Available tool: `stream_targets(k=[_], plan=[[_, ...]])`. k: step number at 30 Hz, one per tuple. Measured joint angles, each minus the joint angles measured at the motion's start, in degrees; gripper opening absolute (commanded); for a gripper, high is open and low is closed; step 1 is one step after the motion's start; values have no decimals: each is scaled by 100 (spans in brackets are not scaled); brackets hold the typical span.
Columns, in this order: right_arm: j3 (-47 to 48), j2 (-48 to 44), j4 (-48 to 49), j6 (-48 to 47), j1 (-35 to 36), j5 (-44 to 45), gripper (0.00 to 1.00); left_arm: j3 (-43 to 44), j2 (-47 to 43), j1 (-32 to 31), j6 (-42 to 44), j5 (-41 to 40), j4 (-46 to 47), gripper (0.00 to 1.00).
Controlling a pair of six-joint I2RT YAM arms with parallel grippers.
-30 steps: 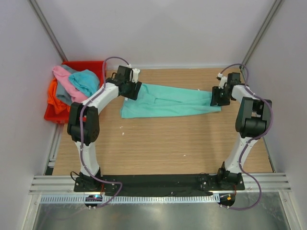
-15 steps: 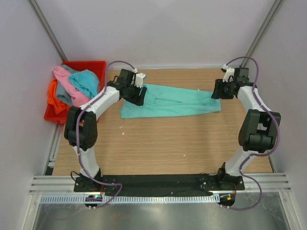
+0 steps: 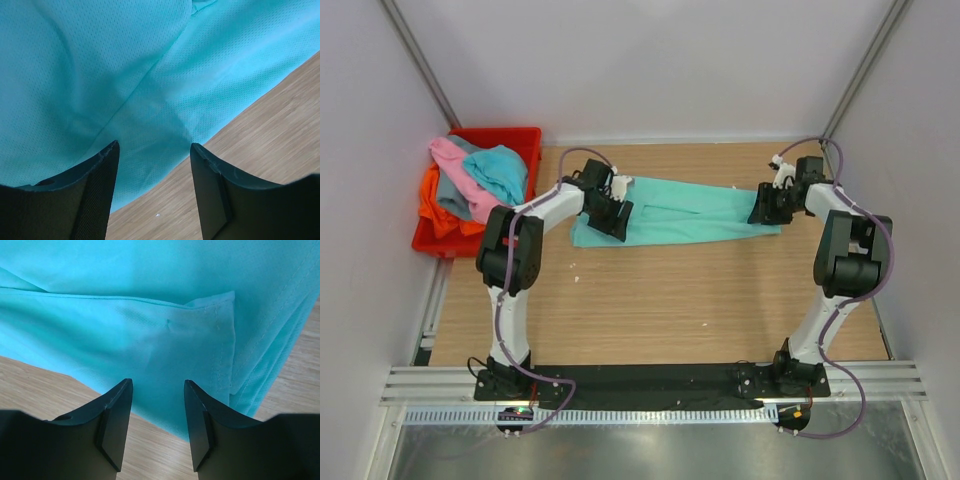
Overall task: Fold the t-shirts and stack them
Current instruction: Fold the tshirt
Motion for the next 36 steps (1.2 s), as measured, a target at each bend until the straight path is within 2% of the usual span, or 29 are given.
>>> stream_targets(k=[7,15,25,28,36], plan=[[-400,26,-92,-7,-11,310,50,116,42,-28,63,116,-120,58],[-407,-33,-103,-33,-103,588,50,114,-4,-247,595,162,-433,57],[-468,-1145,31,-199,-214,647,51,-173,-916,-437,896,212,-402,56],[-457,-1185,149,-256,-212,634,50,127,-772,-664,894,173,-442,56],[-431,-667,149,-352,-212,662,50,1674,286,-1823,914,-232,-514,58]])
